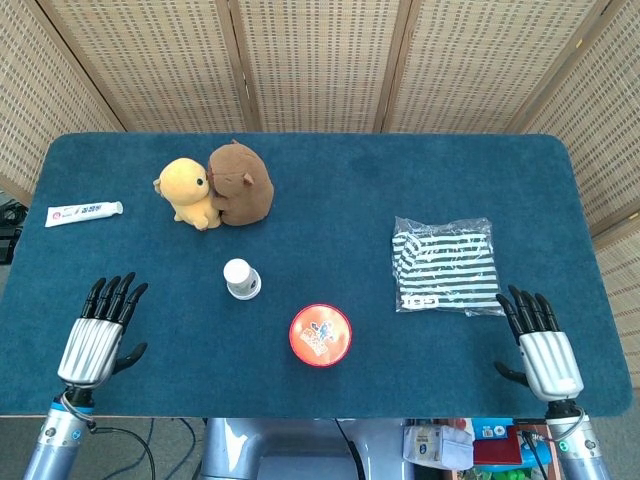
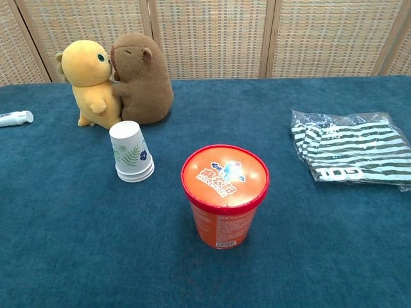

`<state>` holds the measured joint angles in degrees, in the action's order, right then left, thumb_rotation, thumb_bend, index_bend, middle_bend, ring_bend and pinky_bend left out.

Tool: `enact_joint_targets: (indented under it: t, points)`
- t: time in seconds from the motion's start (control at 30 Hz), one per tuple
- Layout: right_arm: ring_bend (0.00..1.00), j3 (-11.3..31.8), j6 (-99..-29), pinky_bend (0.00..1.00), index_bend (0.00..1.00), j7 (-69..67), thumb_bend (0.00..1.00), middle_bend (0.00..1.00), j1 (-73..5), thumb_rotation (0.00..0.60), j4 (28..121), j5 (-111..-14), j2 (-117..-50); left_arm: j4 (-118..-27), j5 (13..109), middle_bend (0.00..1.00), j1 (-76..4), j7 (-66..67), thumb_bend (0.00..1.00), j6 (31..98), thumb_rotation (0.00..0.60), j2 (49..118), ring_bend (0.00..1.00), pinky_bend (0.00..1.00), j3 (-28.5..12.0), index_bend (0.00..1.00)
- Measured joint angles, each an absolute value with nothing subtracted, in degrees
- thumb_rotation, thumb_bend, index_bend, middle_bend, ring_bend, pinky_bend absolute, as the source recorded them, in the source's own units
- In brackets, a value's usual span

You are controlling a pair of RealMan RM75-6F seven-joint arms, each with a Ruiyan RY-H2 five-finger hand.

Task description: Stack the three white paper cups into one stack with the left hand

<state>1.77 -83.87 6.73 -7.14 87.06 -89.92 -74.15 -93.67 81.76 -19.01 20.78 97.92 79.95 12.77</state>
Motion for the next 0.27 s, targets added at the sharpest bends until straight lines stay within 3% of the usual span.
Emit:
enact_joint_targets:
  t: [0.27]
  points:
    - [0.00, 1.6, -83.0, 0.00, 0.00, 7.4, 0.00, 0.00, -7.4, 0.600, 86.7, -89.6, -74.6, -91.0, 84.7, 0.00, -15.6, 17.6, 0.24, 98.4, 0.600, 80.3, 0.00, 0.00, 11.5, 0.07]
